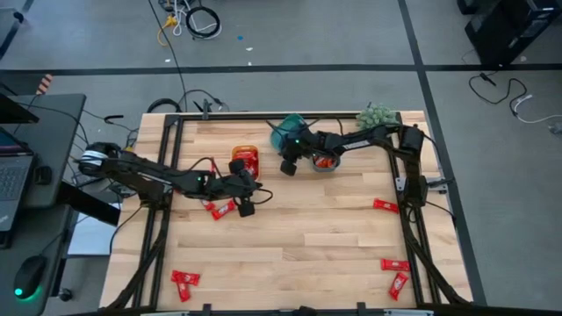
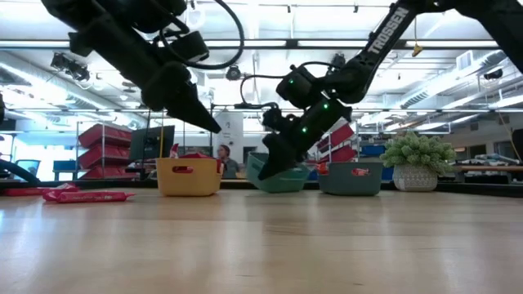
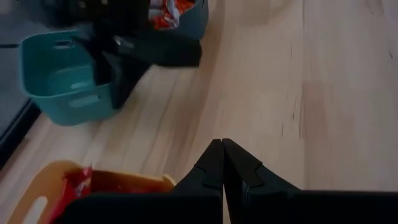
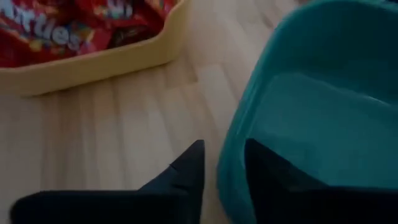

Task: Sort candy
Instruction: Move the green bin to the center, then put the red chocolate into the green bin

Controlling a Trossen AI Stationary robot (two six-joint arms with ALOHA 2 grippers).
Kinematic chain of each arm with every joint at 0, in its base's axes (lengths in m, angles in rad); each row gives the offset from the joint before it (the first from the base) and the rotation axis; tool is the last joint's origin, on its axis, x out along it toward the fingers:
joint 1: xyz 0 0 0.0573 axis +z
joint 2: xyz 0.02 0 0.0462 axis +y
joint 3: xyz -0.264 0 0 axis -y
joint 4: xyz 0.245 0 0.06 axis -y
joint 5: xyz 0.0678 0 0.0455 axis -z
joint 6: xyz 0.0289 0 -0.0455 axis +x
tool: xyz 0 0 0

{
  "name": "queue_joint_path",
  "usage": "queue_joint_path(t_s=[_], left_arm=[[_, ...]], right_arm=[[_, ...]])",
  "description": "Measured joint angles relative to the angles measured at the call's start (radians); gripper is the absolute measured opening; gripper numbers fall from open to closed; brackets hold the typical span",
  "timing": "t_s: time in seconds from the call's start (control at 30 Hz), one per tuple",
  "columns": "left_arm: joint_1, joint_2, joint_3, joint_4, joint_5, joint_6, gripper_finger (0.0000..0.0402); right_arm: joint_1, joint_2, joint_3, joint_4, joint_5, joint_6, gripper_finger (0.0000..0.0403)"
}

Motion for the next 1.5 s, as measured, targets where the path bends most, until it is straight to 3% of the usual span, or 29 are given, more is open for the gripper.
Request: queue_joint_path(t_s=[0.2,0.4,0.6,0.77,0.93,1.23,1.37,1.5], left_arm=[[-0.008,-0.013,0.0,-0.015,-0.005,0.004,0.0],[-0.011,-0.029,0.0,-0.026,-0.006,0.005,0.0],[-0.042,-0.036,0.0,0.059,0.031,0.047,0.0],[-0.047,-0.036,0.0,0.07,0.04,0.058,0.0],[-0.047,-0.036,0.0,0.072,0.04,0.062,0.0],[-0.045,-0.036,0.0,0.081,0.04,0.087,0.0],[-0.045,-0.036,0.0,0.081,0.039,0.104,0.0],[-0.048,-0.036,-0.011,0.183,0.046,0.159,0.0]], right_arm=[[0.04,-0.032,0.003,-0.059,-0.019,-0.057,0.001],[0.092,-0.099,0.002,-0.218,-0.135,-0.159,0.0013],[0.152,-0.141,0.002,-0.409,-0.278,-0.416,0.0006],[0.188,-0.142,0.001,-0.486,-0.26,-0.464,0.0015],[0.226,-0.142,0.005,-0.499,-0.178,-0.407,0.0049],[0.271,-0.142,0.103,-0.556,-0.122,-0.277,0.0173],[0.3,-0.153,0.199,-0.704,-0.119,-0.272,0.021],[0.324,-0.197,0.29,-0.95,-0.119,-0.232,0.0215]])
